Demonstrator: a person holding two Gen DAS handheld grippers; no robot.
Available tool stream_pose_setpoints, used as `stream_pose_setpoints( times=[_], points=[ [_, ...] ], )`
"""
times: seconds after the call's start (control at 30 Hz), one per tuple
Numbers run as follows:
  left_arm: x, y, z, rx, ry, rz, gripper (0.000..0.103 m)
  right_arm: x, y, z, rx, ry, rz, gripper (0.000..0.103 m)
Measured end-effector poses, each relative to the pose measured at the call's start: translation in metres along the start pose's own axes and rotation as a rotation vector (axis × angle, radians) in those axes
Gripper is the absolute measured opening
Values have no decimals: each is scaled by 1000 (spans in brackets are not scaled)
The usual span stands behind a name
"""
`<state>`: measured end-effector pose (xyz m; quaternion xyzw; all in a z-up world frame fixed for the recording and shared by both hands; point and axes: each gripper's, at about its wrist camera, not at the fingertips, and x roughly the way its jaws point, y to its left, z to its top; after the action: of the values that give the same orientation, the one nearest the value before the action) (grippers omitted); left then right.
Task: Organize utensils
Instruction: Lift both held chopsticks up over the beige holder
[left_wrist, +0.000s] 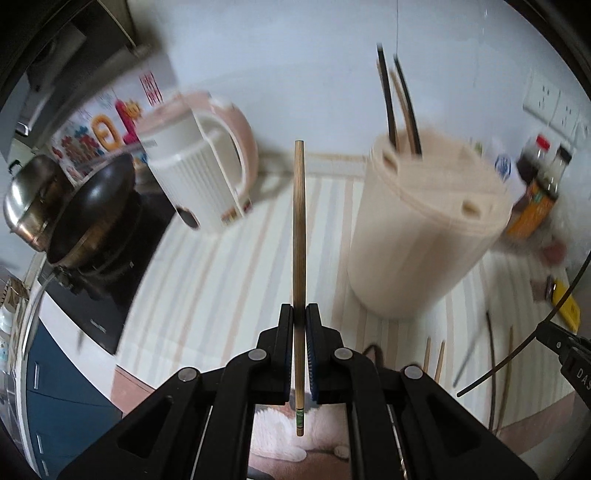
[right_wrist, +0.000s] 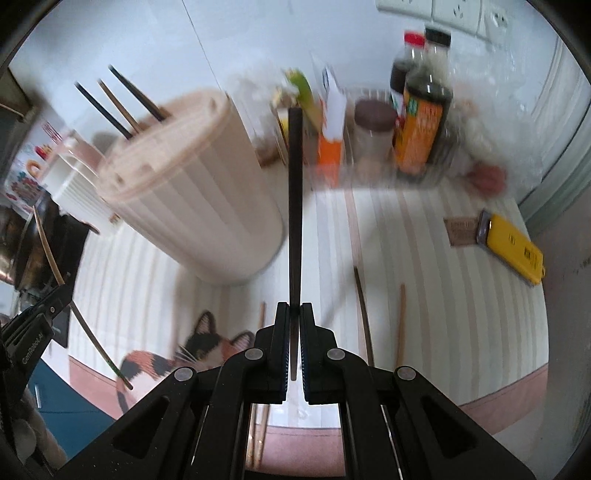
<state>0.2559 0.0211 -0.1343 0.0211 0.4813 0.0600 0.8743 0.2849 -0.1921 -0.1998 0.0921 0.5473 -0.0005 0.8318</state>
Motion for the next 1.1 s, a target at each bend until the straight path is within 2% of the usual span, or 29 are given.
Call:
stream_pose_setpoints(
  times=[0.33, 0.47, 0.63, 0.77, 0.9, 0.97, 1.1],
  points=[
    [-67, 8, 48, -52, -149, -18, 4, -68, 14, 47, -39, -133, 77, 5],
    [-93, 9, 74, -81, -207, -51, 4, -102, 17, 77, -58, -190, 105, 5],
    [-115, 4, 111, -125, -247, -129, 4, -136, 25, 116, -76, -262, 123, 5],
    [-115, -4, 137, -145, -257, -170, 4, -150, 36, 148, -85, -319, 129, 5],
    [-97, -14, 160, -156, -224, -215, 4, -145, 42, 173, -67, -341, 144, 5],
    [-83, -17, 167, -164, -201, -237, 4, -137, 44, 182, -51, -334, 156, 5],
    [-56, -19, 179, -191, -170, -231, 4, -114, 44, 196, -4, -307, 183, 5]
  ],
)
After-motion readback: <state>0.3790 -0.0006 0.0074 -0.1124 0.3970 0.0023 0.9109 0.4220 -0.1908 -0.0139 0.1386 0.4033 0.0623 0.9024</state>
